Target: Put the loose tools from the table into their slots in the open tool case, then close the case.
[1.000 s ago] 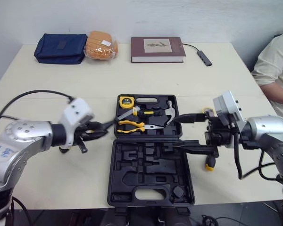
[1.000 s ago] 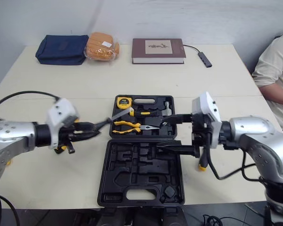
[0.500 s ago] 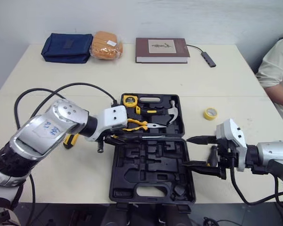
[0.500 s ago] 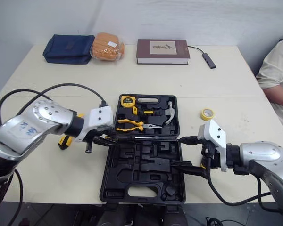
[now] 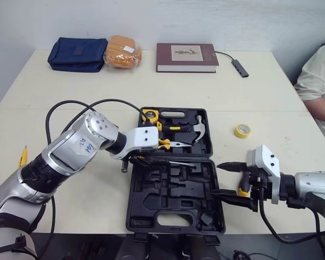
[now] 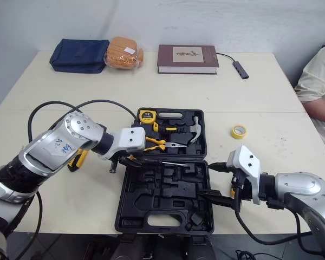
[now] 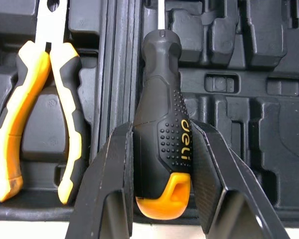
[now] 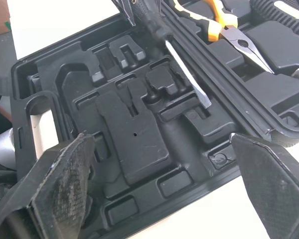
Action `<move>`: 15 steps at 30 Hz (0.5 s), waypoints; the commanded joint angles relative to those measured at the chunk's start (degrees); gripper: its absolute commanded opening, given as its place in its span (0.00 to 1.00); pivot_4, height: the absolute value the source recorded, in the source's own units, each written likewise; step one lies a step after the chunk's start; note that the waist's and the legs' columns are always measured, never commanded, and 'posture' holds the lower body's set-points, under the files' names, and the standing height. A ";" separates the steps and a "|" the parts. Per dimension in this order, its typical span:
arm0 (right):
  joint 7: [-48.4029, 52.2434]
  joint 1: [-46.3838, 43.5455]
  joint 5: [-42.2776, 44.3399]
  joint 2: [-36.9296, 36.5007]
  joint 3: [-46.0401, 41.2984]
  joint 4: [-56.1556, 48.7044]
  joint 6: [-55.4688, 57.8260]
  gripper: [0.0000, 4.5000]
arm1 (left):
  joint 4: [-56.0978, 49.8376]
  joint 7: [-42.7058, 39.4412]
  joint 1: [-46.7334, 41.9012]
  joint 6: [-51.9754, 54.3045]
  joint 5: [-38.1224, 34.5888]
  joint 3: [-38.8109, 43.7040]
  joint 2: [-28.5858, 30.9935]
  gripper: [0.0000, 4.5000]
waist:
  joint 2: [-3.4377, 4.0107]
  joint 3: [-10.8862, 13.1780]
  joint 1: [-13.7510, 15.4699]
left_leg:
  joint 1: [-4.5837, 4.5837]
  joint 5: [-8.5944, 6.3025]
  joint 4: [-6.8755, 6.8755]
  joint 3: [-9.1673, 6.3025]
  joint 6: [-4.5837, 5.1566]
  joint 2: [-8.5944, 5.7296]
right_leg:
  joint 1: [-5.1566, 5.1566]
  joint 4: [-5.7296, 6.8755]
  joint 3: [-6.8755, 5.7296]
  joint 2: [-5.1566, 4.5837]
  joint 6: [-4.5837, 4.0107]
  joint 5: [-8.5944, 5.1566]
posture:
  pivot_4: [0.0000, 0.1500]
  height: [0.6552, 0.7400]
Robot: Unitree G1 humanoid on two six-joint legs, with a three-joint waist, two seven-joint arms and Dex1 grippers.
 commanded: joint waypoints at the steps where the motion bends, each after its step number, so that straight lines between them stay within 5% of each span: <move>1: -0.35 -0.20 0.62 0.30 -1.78 -1.75 -1.21 1.00 | 0.01 -0.72 -0.64 -2.07 2.54 -0.31 -0.47 0.19 | 0.00 0.00 0.00 | 0.00 0.00 0.00 0.00 0.00 0.00 | 0.00 0.00 0.00 0.00 0.00 0.00 | 1.00 1.00; 15: -0.66 -1.98 1.04 1.26 -0.72 -1.24 -0.98 1.00 | 2.07 -2.78 2.14 -6.64 6.87 -0.32 -2.01 0.19 | 0.00 0.00 -0.01 | 0.00 -0.02 0.20 -0.02 0.03 0.01 | 0.04 0.35 0.00 0.01 0.01 0.00 | 1.00 1.00</move>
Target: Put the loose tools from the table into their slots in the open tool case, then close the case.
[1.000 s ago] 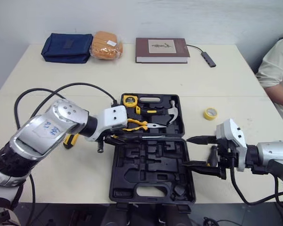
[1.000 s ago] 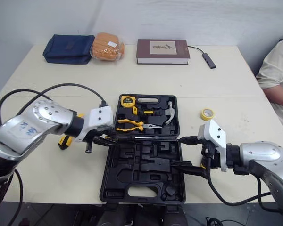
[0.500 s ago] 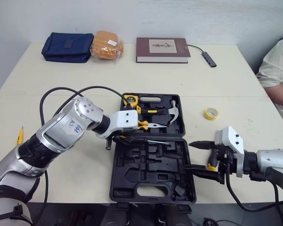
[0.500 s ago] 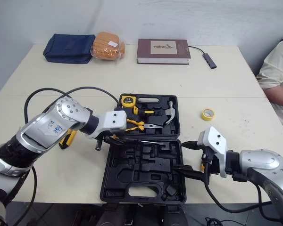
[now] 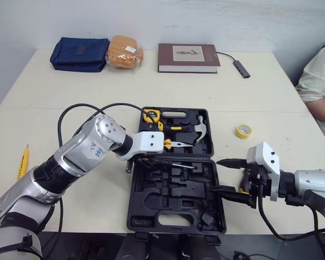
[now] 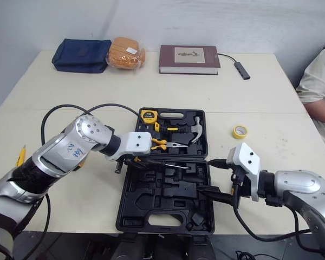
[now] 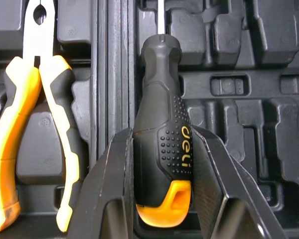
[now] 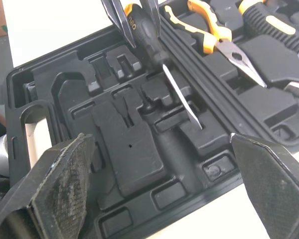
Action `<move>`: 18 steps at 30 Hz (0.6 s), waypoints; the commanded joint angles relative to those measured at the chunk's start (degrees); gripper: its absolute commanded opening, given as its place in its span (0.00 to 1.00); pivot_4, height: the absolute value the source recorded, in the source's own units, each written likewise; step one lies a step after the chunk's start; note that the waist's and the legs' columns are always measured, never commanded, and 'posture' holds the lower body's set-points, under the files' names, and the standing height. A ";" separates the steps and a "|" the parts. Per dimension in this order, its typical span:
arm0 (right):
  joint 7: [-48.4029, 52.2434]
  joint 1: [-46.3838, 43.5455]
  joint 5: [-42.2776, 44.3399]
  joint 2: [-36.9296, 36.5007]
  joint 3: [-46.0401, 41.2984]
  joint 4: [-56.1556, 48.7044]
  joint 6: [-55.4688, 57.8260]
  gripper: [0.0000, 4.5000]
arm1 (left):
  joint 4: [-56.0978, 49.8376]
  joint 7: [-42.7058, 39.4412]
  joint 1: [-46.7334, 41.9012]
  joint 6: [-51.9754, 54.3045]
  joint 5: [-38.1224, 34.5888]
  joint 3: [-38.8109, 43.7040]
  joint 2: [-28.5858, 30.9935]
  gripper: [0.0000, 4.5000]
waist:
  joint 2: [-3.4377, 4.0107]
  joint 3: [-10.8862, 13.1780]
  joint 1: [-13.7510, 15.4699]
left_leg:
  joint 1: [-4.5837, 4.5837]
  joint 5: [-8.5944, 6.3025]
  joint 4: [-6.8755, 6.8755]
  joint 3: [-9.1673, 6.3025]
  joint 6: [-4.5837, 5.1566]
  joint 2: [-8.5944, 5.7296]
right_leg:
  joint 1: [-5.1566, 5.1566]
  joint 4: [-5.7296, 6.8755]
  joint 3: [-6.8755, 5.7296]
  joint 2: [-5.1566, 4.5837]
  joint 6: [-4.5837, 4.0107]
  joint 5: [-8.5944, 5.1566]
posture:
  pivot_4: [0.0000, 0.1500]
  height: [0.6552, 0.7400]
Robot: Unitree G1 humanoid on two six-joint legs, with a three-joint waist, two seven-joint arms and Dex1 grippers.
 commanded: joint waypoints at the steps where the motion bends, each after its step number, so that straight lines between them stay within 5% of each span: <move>1: 0.12 -0.18 1.02 0.35 -0.90 -1.45 -0.99 1.00 | -0.35 -1.40 0.87 -2.09 1.05 0.96 0.87 0.19 | 0.00 0.00 0.00 | 0.00 0.00 0.01 -0.01 0.00 0.01 | 0.00 0.00 0.00 0.00 0.00 0.00 | 1.00 1.00; 2: 0.19 -0.10 0.99 0.36 -0.87 -1.48 -1.06 1.00 | -0.36 -1.51 1.08 -2.27 0.86 1.51 0.90 0.37 | 0.00 0.00 -0.01 | 0.00 0.00 0.01 -0.01 0.00 0.01 | 0.00 0.01 0.00 0.00 0.00 0.00 | 1.00 1.00; 9: 0.77 0.16 -0.23 0.68 -0.20 -0.63 -2.48 1.00 | 1.66 -1.14 3.50 -3.64 -2.04 7.36 -0.46 0.99 | 0.00 0.00 0.04 | 0.00 0.00 0.16 -0.02 0.00 0.01 | 0.00 0.03 0.01 -0.03 0.00 0.00 | 1.00 1.00; 15: 1.12 -1.50 0.18 0.67 0.40 0.35 -3.47 1.00 | 7.82 -0.83 9.16 -12.09 -10.14 19.19 -5.75 0.99 | 0.00 0.00 -0.07 | 0.01 -0.01 0.20 -0.04 0.01 0.01 | -0.01 0.04 0.01 -0.06 -0.01 0.00 | 1.00 1.00; 18: 1.12 -2.78 0.24 0.84 1.31 0.81 -3.58 1.00 | 13.53 -0.02 12.58 -21.49 -11.94 23.92 -9.81 0.78 | 0.00 0.00 -0.15 | 0.02 -0.01 0.21 -0.03 0.01 0.01 | -0.01 0.05 0.00 -0.06 0.00 0.00 | 1.00 1.00</move>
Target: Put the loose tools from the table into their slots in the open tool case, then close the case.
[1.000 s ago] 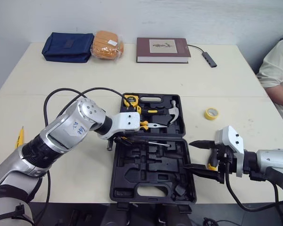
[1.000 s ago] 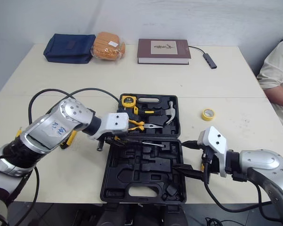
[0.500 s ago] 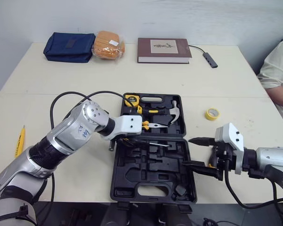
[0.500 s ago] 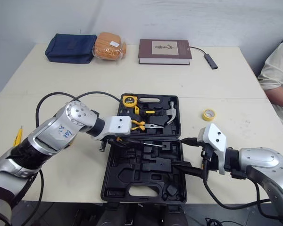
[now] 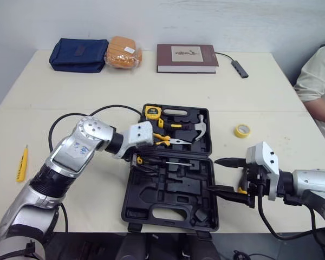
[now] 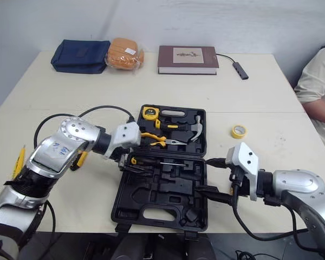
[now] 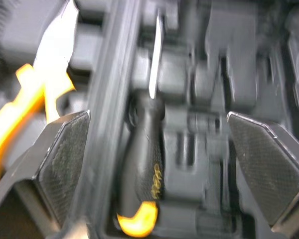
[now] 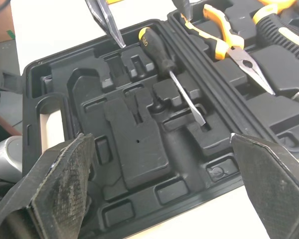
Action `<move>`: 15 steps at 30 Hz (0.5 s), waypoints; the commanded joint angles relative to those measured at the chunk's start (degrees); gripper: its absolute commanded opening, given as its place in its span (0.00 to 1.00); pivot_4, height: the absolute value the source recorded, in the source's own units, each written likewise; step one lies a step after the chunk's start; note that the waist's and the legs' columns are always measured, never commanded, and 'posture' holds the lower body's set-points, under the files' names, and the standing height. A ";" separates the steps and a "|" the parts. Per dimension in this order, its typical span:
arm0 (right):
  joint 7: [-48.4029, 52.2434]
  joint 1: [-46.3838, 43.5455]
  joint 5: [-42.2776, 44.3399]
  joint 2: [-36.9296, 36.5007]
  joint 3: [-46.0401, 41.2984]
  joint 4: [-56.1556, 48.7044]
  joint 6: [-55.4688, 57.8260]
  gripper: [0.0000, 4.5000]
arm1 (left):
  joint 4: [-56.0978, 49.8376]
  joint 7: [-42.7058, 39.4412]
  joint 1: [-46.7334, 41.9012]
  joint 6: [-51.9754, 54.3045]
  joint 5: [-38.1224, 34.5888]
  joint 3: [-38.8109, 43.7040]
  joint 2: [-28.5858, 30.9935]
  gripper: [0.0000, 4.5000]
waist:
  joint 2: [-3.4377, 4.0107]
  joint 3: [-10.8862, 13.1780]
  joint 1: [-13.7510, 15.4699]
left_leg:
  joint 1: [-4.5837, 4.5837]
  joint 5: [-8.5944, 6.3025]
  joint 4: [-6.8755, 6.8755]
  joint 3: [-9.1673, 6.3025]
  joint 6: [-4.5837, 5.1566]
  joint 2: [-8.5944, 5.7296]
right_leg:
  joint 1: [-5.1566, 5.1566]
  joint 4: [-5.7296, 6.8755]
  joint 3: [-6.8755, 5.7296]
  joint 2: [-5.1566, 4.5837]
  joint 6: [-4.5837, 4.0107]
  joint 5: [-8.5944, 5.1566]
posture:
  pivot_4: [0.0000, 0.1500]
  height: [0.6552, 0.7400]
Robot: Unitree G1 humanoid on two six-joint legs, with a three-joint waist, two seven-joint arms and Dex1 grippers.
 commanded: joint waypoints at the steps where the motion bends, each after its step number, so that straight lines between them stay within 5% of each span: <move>1: 0.40 -1.35 0.36 0.47 0.24 -0.38 -1.07 1.00 | 5.14 0.39 2.39 -8.74 -2.65 5.04 -2.83 0.70 | 0.00 0.00 0.05 | -0.01 0.00 0.00 0.00 -0.01 0.00 | 0.00 0.00 -0.02 0.00 0.00 0.00 | 1.00 1.00; 7: 0.83 -3.03 -0.06 0.41 1.79 0.50 -1.23 1.00 | 10.16 -3.75 5.58 -15.78 -4.46 6.13 -6.07 0.07 | -0.01 0.00 0.06 | -0.01 0.00 0.02 0.00 -0.01 -0.01 | 0.00 0.08 -0.04 0.00 0.01 0.00 | 1.00 1.00; 15: 1.15 -4.59 -0.84 0.40 3.68 1.02 -1.58 1.00 | 13.53 -4.44 5.48 -18.46 -0.81 3.15 -7.14 0.03 | -0.01 0.00 0.09 | -0.01 -0.01 0.01 0.00 -0.01 -0.02 | 0.01 0.09 -0.05 0.00 0.02 0.01 | 1.00 1.00</move>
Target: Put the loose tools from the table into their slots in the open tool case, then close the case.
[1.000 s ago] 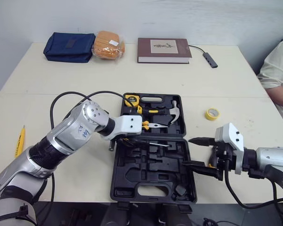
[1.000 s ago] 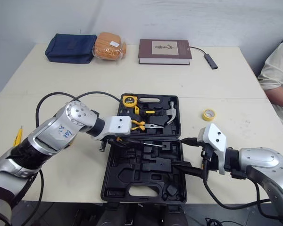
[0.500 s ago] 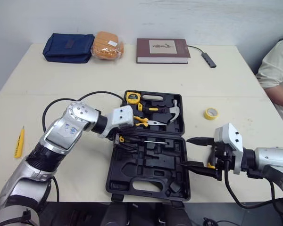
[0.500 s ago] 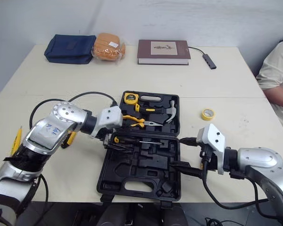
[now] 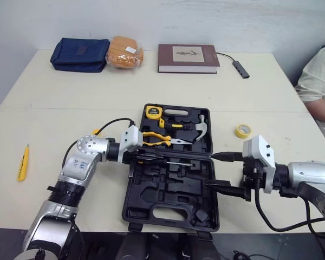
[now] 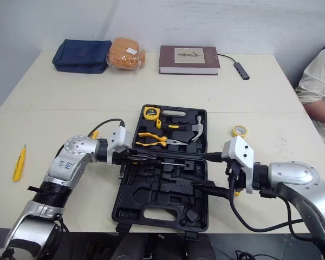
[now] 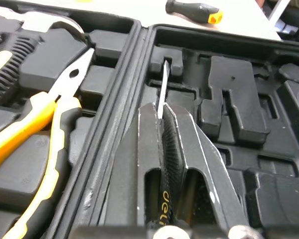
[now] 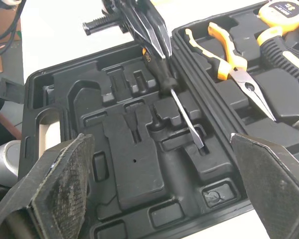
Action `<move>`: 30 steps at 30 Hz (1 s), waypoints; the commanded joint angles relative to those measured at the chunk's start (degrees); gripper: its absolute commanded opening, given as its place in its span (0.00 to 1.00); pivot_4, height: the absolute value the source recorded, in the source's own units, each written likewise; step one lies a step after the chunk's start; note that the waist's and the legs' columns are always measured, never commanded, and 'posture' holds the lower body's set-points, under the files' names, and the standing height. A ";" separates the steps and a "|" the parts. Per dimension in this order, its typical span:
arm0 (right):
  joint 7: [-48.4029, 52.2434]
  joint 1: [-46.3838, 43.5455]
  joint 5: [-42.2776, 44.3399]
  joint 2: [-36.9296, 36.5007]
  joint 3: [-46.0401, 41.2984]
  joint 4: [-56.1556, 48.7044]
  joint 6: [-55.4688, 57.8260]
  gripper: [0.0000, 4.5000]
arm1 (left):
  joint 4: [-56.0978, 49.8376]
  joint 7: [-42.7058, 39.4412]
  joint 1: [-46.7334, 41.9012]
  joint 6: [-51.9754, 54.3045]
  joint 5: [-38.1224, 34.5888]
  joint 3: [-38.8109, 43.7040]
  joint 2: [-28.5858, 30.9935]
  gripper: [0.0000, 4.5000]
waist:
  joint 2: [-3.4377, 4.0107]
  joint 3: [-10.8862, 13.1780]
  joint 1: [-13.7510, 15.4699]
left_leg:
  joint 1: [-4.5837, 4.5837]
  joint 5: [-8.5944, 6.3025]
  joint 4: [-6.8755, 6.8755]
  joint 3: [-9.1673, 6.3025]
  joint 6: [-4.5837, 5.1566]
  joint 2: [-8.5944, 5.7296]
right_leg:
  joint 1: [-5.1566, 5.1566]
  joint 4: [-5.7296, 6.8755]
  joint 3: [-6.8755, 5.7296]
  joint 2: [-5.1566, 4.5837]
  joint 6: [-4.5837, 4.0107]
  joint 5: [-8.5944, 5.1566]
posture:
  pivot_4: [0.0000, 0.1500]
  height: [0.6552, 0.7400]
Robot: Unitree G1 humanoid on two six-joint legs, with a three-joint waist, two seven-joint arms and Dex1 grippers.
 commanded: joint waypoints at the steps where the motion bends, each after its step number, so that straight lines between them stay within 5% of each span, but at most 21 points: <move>1: 0.48 -0.58 -0.89 0.33 0.36 -0.42 -1.54 1.00 | 0.28 -1.15 -0.57 -0.82 0.80 -1.10 0.01 0.03 | 0.00 0.00 -0.01 | 0.00 0.00 0.00 0.00 0.00 0.00 | 0.00 0.00 0.00 0.00 0.00 0.00 | 1.00 1.00; 13: 0.02 -0.05 -1.09 0.85 0.64 -0.77 -1.80 1.00 | 7.85 1.98 0.07 -3.54 17.08 -12.72 3.81 0.03 | 0.13 -0.45 -0.14 | 0.27 -0.03 -0.03 0.03 -0.01 0.02 | 0.18 -0.06 0.07 -0.01 -0.01 -0.01 | 1.00 1.00; 30: -0.57 0.59 -0.97 0.65 0.39 -0.90 -1.51 1.00 | 9.49 0.39 1.17 -9.93 16.30 -13.84 2.78 0.03 | 0.57 -1.42 -0.12 | 0.46 -0.27 -0.08 0.01 0.10 0.06 | 0.32 -0.19 0.11 -0.11 -0.11 -0.06 | 1.00 1.00</move>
